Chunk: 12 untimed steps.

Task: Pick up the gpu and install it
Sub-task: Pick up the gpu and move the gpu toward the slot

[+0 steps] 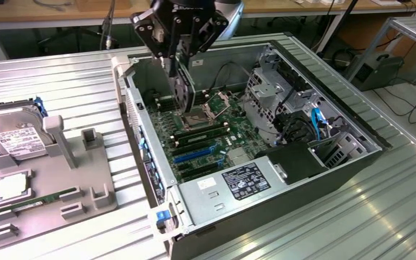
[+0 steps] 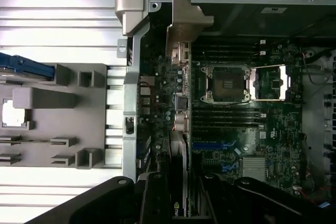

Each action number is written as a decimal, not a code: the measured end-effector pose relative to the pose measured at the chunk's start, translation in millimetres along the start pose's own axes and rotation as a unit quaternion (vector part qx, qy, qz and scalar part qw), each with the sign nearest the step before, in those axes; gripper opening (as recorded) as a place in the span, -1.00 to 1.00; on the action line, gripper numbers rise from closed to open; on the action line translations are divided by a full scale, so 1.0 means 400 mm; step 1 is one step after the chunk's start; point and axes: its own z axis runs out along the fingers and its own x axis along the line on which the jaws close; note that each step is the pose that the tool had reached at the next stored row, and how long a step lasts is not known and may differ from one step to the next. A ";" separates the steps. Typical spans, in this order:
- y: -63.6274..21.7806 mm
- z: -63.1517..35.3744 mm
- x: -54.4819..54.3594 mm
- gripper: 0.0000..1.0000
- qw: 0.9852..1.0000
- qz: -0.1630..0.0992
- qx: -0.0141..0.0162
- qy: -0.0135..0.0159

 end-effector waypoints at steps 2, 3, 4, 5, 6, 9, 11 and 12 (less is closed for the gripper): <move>-0.001 0.004 -0.023 -0.47 1.000 0.000 0.000 0.001; -0.001 0.007 -0.034 -0.47 1.000 0.000 0.000 0.001; -0.001 0.009 -0.045 -0.47 1.000 0.000 0.000 0.001; -0.002 0.013 -0.057 -0.47 1.000 0.000 0.000 0.001; -0.002 0.016 -0.068 -0.47 1.000 0.000 0.000 0.001; -0.004 0.029 -0.103 -0.47 1.000 0.000 0.000 0.001; -0.007 0.038 -0.126 -0.47 1.000 0.000 0.000 0.001; -0.009 0.042 -0.138 -0.47 1.000 0.000 0.000 0.001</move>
